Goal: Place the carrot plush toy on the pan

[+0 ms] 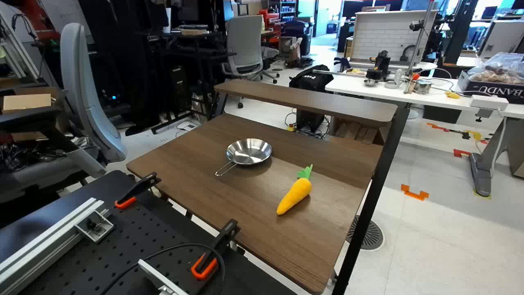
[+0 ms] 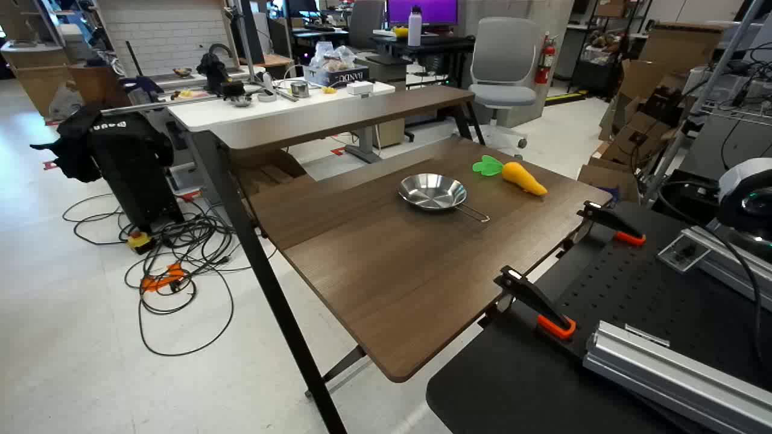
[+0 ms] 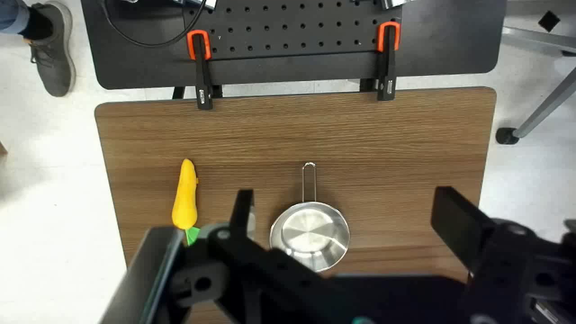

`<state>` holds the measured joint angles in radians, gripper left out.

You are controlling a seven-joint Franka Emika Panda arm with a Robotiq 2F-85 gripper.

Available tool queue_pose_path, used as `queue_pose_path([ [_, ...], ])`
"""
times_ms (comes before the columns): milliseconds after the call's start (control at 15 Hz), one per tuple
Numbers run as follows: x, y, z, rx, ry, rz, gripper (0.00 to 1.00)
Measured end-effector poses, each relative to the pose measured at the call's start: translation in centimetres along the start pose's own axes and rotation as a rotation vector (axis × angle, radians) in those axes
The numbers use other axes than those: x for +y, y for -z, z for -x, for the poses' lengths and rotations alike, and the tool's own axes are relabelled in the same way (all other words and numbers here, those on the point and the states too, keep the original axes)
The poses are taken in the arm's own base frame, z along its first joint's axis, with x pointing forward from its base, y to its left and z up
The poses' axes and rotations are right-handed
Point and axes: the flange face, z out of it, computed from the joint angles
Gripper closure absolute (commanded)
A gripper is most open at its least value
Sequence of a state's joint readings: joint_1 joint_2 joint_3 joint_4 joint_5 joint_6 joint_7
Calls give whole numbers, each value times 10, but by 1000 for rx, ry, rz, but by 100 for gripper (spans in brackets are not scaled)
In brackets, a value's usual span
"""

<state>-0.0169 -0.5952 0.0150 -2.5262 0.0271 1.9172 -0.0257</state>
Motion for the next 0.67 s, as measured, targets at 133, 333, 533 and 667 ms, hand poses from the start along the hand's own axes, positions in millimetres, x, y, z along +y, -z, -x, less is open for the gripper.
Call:
queue_pose_path([
  [133, 0, 0, 0, 0, 0, 0, 0],
  [333, 0, 0, 0, 0, 0, 0, 0],
  [533, 0, -1, 0, -1, 0, 0, 0],
  [667, 0, -4, 1, -8, 0, 0, 0],
])
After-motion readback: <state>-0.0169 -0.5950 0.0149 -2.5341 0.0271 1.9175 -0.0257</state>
